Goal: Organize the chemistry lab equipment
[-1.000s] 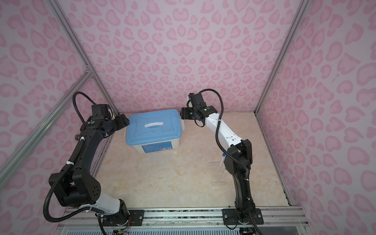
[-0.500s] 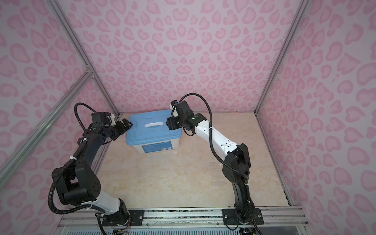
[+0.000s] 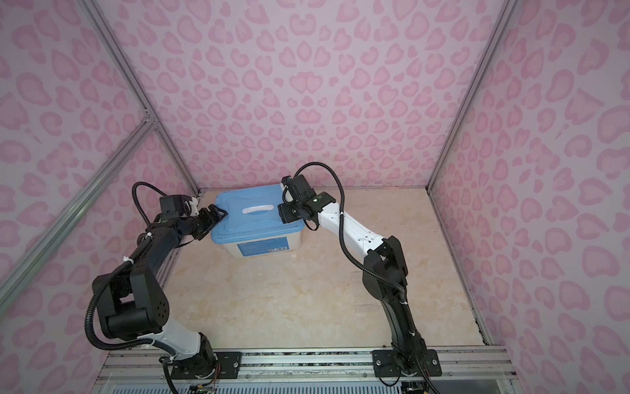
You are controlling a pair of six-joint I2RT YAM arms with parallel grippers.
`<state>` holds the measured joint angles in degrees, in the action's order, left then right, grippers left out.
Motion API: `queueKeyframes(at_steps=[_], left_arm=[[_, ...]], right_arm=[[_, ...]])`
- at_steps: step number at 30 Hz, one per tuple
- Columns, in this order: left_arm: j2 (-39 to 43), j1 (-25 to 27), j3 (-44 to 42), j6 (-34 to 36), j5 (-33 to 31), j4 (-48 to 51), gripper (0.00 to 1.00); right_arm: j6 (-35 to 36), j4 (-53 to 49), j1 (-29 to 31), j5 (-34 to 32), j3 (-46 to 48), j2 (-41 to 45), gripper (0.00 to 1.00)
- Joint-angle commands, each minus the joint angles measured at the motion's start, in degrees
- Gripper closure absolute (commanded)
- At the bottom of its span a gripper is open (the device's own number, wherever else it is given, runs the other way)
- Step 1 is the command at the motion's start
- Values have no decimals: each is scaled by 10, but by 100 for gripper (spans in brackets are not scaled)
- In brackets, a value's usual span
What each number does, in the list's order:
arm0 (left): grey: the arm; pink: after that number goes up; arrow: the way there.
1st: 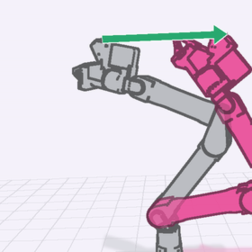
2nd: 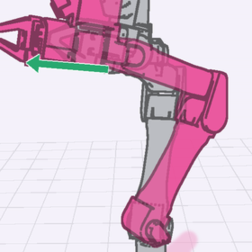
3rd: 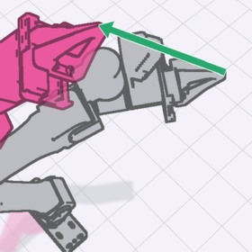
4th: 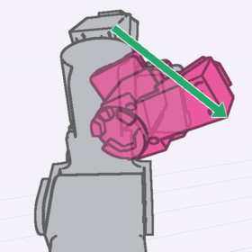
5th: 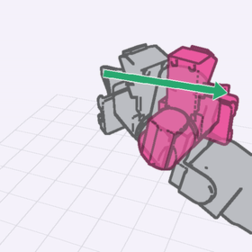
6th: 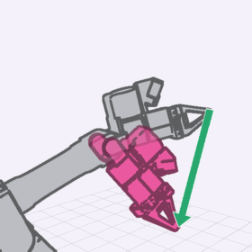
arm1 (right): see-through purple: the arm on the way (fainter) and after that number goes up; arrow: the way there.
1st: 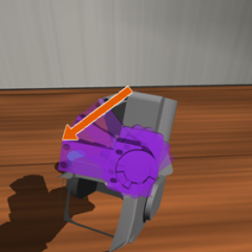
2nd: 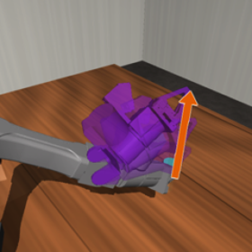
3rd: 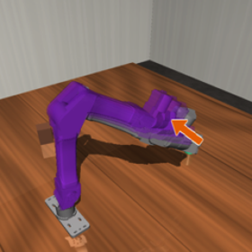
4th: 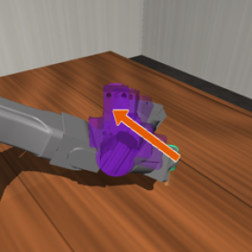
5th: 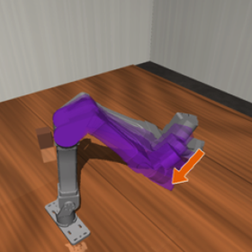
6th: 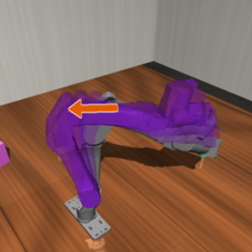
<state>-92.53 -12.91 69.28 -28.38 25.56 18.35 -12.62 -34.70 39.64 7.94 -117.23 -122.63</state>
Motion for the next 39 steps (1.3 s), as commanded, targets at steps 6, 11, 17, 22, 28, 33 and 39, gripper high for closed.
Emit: queueKeyframes(at_steps=[6,11,17,22,28,33,39], left_arm=[[14,47,51,54,-140,99,29],[14,80,74,82,-214,141,36],[13,104,95,86,-235,161,42],[14,123,89,93,-275,168,45],[26,136,96,102,-328,178,51],[20,140,100,96,-323,173,53],[12,133,115,82,-293,168,50]], right_arm=[[-13,-13,2,4,45,-3,34],[-19,4,3,8,68,4,35],[-24,20,3,5,87,12,35],[-28,23,2,7,95,19,35],[-36,29,1,0,103,31,36],[-44,35,-3,9,98,33,36],[-42,17,-15,22,46,36,36]])
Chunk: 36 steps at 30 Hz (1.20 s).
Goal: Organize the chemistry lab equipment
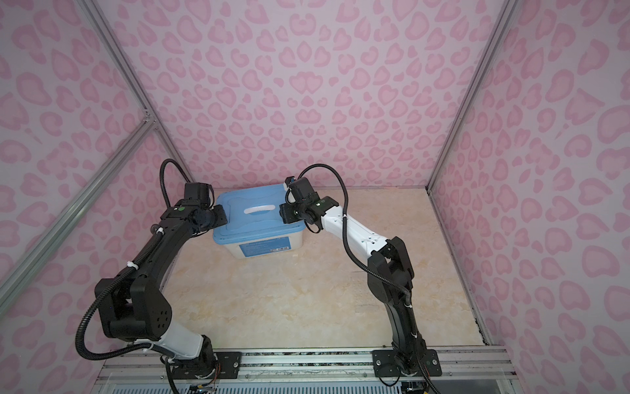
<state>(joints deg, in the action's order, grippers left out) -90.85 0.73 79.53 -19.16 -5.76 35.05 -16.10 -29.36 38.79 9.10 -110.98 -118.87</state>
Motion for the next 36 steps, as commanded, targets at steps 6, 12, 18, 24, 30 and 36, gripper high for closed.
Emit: queueKeyframes(at_steps=[6,12,18,24,30,36], left_arm=[[-14,-13,26,-9,29,3,48],[-18,-13,27,-12,38,-1,48],[-18,-13,8,-30,88,-20,47],[-25,-16,10,-33,105,-20,47],[-24,-18,12,-33,104,-17,47],[-17,-18,12,-28,100,-15,47]], right_arm=[[-44,-8,-49,59,-17,28,32],[-72,-40,-96,85,-19,7,3],[-83,-41,-119,180,-34,-41,3],[-90,10,-120,239,-25,-63,3],[-102,42,-121,242,7,-53,18],[-74,5,-114,186,2,-34,32]])
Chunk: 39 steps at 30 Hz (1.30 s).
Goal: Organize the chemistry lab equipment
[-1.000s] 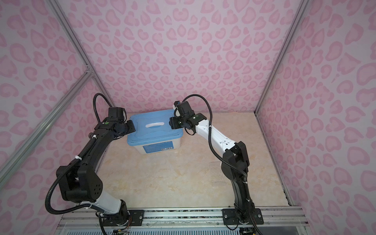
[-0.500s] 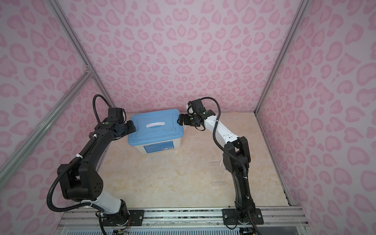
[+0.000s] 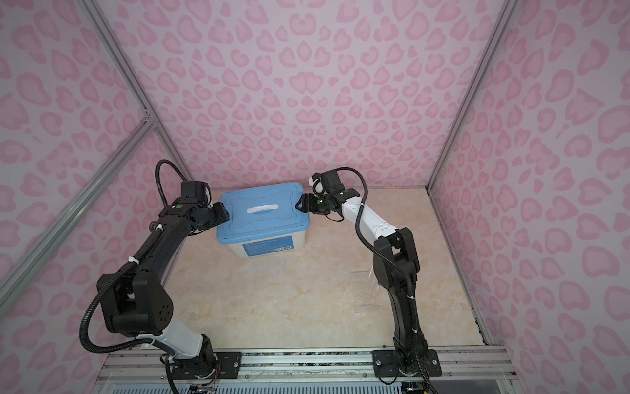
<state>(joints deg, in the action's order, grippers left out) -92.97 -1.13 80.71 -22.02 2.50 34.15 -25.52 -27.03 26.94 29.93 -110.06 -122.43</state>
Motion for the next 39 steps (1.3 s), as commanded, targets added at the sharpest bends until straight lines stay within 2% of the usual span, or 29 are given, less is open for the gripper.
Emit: queueKeyframes(at_steps=[1,12,14,19,23,28,34,39], left_arm=[[6,1,2,2,19,-5,47],[5,-1,-6,-5,34,-10,47],[5,1,-3,-7,38,-10,47],[-1,4,5,-10,48,-8,47],[-13,3,17,-12,61,-8,47],[-43,5,52,-18,87,-7,47],[-47,2,65,-18,86,-7,46],[-44,-23,82,-21,101,-4,34]], right_arm=[[29,-34,6,-30,-15,-1,35],[82,-107,59,-138,-64,-9,58],[89,-120,72,-161,-73,-10,59],[82,-121,89,-168,-72,-10,59],[51,-128,82,-183,-52,5,57],[21,-82,72,-188,18,56,57],[20,-93,65,-185,17,62,55],[17,-92,55,-197,29,78,45]])
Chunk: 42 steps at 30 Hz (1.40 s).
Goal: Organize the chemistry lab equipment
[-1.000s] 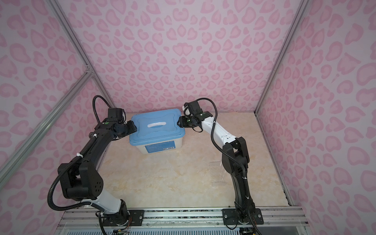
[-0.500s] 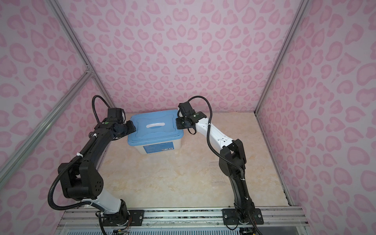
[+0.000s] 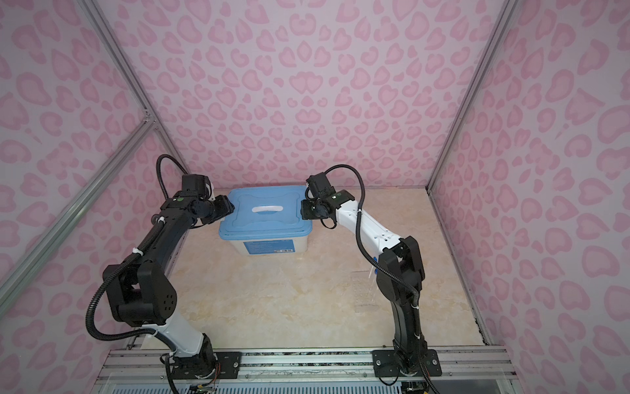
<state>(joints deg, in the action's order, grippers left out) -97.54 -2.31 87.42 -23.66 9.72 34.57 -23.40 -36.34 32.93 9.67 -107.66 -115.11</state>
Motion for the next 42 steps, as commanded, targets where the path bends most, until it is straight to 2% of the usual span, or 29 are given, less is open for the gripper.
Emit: queueKeyframes(at_steps=[1,3,7,13,14,19,23,26,28,30,33,35,39,42], left_arm=[[4,-16,19,-4,28,-5,33],[13,-26,30,-2,28,2,30],[50,-41,32,-1,22,6,25],[163,-47,-25,29,-6,-5,0],[188,-47,-44,33,-13,-9,3],[282,-47,-135,45,-22,-17,3],[353,-48,-218,45,-36,-43,3],[393,-48,-279,42,-45,-76,3],[412,-47,-311,41,-48,-99,2],[432,-47,-350,35,-87,-130,3],[445,-48,-389,44,-100,-155,3],[453,-46,-430,52,-101,-198,3],[460,-38,-520,45,-154,-310,3],[451,-25,-550,63,-182,-360,3]], right_arm=[[-3,-1,-8,4,5,7,41],[0,-5,-13,-6,5,13,34],[13,-13,-22,-18,8,37,26],[50,-15,-34,-73,56,141,14],[52,-13,-40,-76,74,167,14],[70,11,-97,-86,197,306,12],[71,53,-184,-68,330,428,9],[72,75,-263,-41,413,490,5],[67,76,-321,-12,447,509,5],[55,96,-381,31,488,520,5],[49,124,-446,75,534,519,5],[47,152,-464,70,562,518,5],[79,234,-469,67,625,520,6],[75,292,-468,38,665,509,6]])
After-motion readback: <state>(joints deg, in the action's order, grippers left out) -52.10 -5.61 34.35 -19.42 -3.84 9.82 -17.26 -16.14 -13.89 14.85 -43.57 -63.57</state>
